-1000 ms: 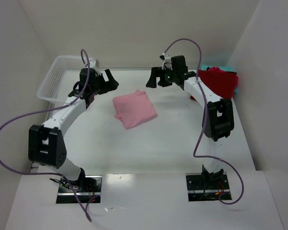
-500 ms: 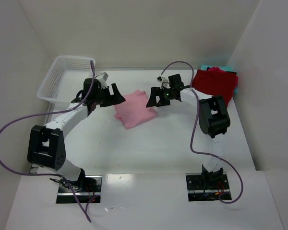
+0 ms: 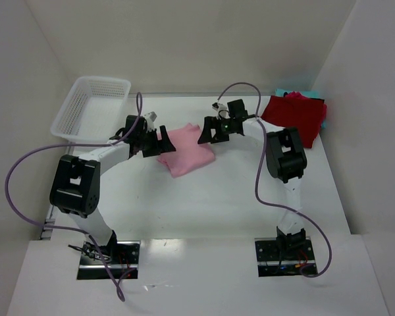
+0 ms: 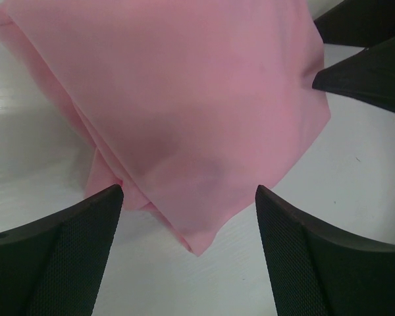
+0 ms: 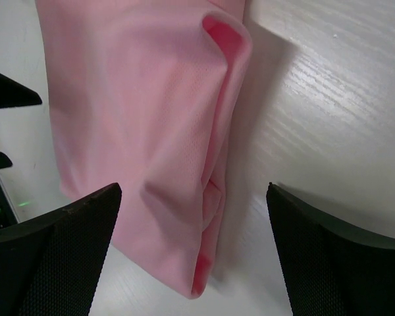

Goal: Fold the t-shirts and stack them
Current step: Put the neatly folded tshirt into the corner of the board with the right arm

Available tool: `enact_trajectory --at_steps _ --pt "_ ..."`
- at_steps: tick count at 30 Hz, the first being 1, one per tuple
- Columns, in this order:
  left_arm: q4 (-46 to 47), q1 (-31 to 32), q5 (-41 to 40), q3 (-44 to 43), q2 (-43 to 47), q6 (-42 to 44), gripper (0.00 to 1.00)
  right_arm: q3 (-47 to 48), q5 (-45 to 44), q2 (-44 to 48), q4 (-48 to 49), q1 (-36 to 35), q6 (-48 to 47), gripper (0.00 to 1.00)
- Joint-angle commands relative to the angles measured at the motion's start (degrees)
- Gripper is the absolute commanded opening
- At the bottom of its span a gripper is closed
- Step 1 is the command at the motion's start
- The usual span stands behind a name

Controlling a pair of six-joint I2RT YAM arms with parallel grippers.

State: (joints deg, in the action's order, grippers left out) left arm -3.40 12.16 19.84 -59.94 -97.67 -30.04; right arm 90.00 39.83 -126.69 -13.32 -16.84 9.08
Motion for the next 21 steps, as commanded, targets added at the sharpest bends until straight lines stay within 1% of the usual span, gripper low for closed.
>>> enact_trajectory --at_steps 1,3,4,9,10,13,16,21 --pt "0.9 0.8 2.4 -1.7 -2.3 1.0 0.89 2.6 -1.7 -2.7 -1.3 0.2 -1.2 0.96" --pt "0.4 1.3 2.4 -3.7 -3.4 1.6 0.89 4.2 -1.7 -3.8 -1.3 0.8 -1.2 0.95" --pt "0.4 1.3 2.4 -3.7 -4.2 1.6 0.89 4.7 -0.9 -4.3 -1.3 0.8 -1.2 0.92" --pt "0.4 1.3 2.4 -4.8 -5.4 1.6 0.89 5.9 1.9 -6.9 -2.4 0.8 0.0 0.87" --pt "0.4 1.3 2.4 -4.8 -6.1 1.6 0.89 5.9 3.4 -7.4 -2.4 0.8 0.0 0.87" --pt "-0.1 1.3 2.4 -5.4 -6.7 1.6 0.89 5.4 4.1 -7.4 -2.4 0.8 0.0 0.87" --pt "-0.1 1.3 2.4 -4.8 -6.7 1.6 0.89 4.8 4.6 -8.0 -2.9 0.8 0.0 0.84" --pt "-0.1 1.3 1.8 -4.8 -6.7 1.0 0.89 4.3 6.8 -8.5 -2.9 0.8 0.0 0.83"
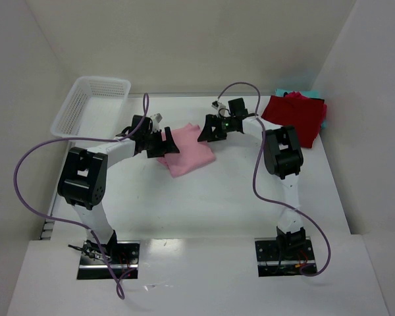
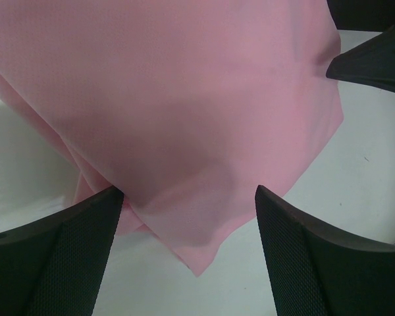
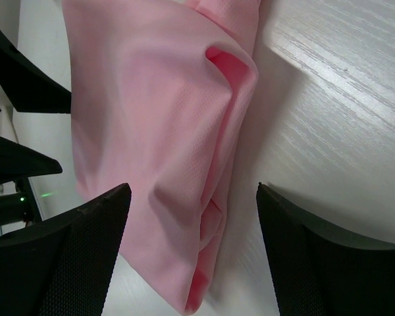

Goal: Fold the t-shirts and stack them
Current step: Put the neatly folded tshirt into the corner of the board with the right arm

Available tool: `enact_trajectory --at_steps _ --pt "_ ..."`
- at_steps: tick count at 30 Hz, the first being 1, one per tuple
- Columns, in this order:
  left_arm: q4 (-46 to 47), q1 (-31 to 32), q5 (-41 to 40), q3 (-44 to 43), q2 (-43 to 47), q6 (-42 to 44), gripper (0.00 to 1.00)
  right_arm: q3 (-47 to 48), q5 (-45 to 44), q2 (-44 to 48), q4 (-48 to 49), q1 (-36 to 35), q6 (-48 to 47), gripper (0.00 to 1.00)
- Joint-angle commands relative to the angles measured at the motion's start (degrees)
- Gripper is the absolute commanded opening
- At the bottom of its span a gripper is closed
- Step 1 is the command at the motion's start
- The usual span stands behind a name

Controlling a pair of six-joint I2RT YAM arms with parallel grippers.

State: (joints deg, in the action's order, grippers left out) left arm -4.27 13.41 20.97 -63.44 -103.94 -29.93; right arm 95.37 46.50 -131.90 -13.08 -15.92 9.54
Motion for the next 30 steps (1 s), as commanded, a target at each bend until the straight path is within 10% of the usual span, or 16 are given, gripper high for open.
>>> enact_trajectory --at_steps 1,17,30 --pt "0.8 0.0 0.6 -1.3 -0.4 0.9 0.89 -1.1 0.2 -3.8 -3.2 -0.1 -0.5 0.83" --pt "0.8 0.0 0.1 -0.8 -1.4 1.5 0.89 -2.6 -1.6 -4.9 -3.7 -3.5 0.6 0.83" --pt "0.2 0.0 -0.4 -0.8 -2.0 2.5 0.89 -2.1 -0.8 -6.5 -3.7 -3.5 1.6 0.41"
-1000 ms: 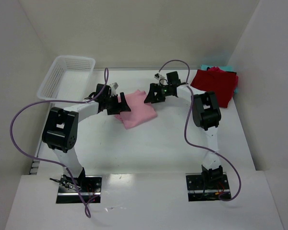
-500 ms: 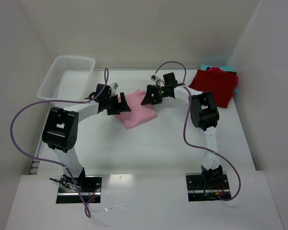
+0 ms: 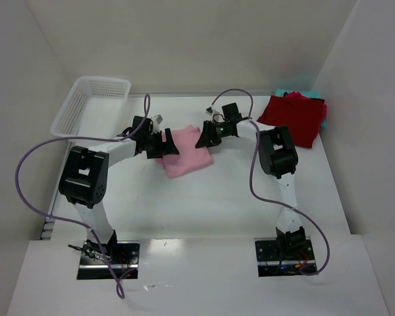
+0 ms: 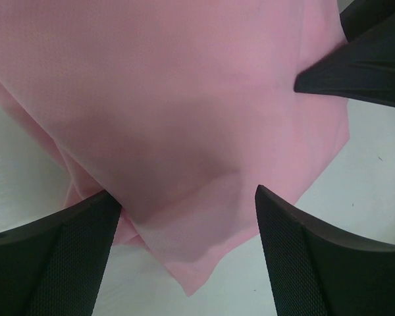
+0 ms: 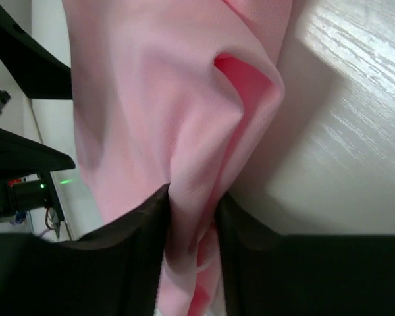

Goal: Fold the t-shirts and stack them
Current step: Put the neatly folded tshirt into the corner of the board with the right arm

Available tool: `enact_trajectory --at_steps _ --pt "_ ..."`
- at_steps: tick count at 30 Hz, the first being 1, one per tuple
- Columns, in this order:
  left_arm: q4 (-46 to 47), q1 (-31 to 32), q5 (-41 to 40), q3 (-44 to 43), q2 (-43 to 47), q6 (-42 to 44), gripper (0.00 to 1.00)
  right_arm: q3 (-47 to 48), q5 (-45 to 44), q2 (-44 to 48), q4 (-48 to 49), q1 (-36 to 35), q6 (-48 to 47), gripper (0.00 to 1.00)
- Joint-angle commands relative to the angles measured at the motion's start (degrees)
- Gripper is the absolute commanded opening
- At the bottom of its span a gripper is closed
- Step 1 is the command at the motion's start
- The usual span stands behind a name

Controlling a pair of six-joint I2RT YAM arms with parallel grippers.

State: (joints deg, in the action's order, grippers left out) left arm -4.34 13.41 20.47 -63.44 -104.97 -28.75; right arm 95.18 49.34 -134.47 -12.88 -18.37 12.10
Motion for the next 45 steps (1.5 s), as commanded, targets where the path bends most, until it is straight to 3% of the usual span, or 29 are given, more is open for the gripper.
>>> enact_trajectory --at_steps 1,2,7,9,14,21,34,45 --pt "0.3 0.0 0.1 -0.8 -0.9 1.3 0.89 -1.9 -3.6 -4.0 -3.9 -1.1 -0.9 0.35" --pt "0.3 0.0 0.1 -0.8 -0.9 1.3 0.89 -1.9 -3.6 -4.0 -3.9 -1.1 -0.4 0.25" --pt "-1.9 0.0 -1.4 -1.3 0.6 1.9 0.89 -1.9 -7.1 -2.5 -3.4 -1.1 0.7 0.00" --pt "-2.4 0.0 -2.4 -1.9 3.5 1.9 0.89 -1.3 -10.2 -0.3 -3.4 -1.1 0.7 0.00" --pt "-6.3 0.0 -8.1 -4.1 10.8 2.4 1.00 3.2 -18.4 3.9 -8.1 -1.1 0.2 0.00" --pt "-9.3 -1.3 -11.4 -5.4 20.0 2.9 1.00 10.9 -27.8 8.7 -14.2 0.0 -1.5 0.00" --pt "-11.4 -2.4 -10.4 -4.9 22.4 4.5 1.00 21.1 -49.6 8.7 -24.2 1.9 -8.3 0.00" --pt "-13.7 -2.4 -7.5 -5.4 22.4 5.5 1.00 25.1 -54.2 10.4 -26.1 9.6 -10.2 0.00"
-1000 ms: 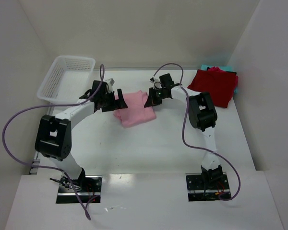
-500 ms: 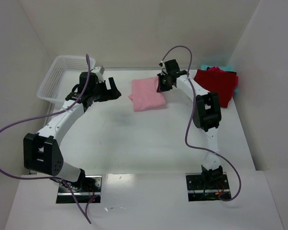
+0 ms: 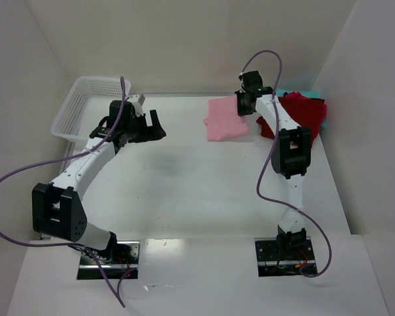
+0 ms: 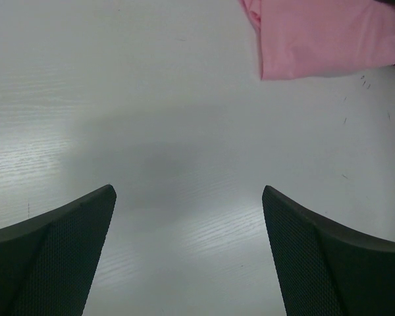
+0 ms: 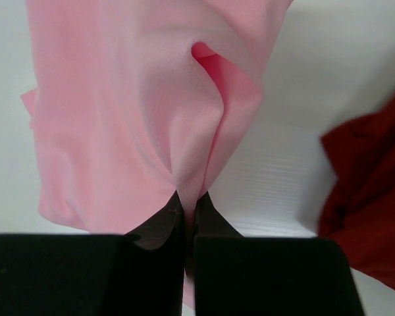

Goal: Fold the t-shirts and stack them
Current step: Put the neatly folded tshirt into the corner of the board with the right arm

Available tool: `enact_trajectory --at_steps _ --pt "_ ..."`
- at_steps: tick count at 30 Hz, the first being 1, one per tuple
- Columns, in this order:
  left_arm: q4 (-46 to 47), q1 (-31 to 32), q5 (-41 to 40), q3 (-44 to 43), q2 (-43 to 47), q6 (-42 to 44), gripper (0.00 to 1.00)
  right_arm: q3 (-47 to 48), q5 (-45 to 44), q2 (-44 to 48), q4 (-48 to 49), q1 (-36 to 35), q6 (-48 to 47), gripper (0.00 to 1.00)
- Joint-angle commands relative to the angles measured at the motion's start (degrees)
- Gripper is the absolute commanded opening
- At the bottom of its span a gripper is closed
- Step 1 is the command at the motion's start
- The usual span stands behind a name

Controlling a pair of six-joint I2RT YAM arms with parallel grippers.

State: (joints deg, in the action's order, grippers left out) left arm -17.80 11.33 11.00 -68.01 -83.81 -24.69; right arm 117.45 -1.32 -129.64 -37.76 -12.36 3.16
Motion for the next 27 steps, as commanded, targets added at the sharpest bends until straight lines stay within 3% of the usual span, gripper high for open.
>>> enact_trajectory --at_steps 1,12,27 --pt "-0.2 -0.3 2.0 -0.8 1.2 1.5 1.00 2.1 -3.5 7.1 -0.7 4.3 -1.2 0.00" --pt "0.4 -0.3 3.6 0.4 0.7 1.5 1.00 0.0 -6.6 13.9 1.6 12.4 -1.2 0.00" --pt "-0.7 -0.9 5.2 -1.2 -2.1 2.5 1.00 -1.6 -13.4 14.4 2.2 18.6 -2.5 0.00"
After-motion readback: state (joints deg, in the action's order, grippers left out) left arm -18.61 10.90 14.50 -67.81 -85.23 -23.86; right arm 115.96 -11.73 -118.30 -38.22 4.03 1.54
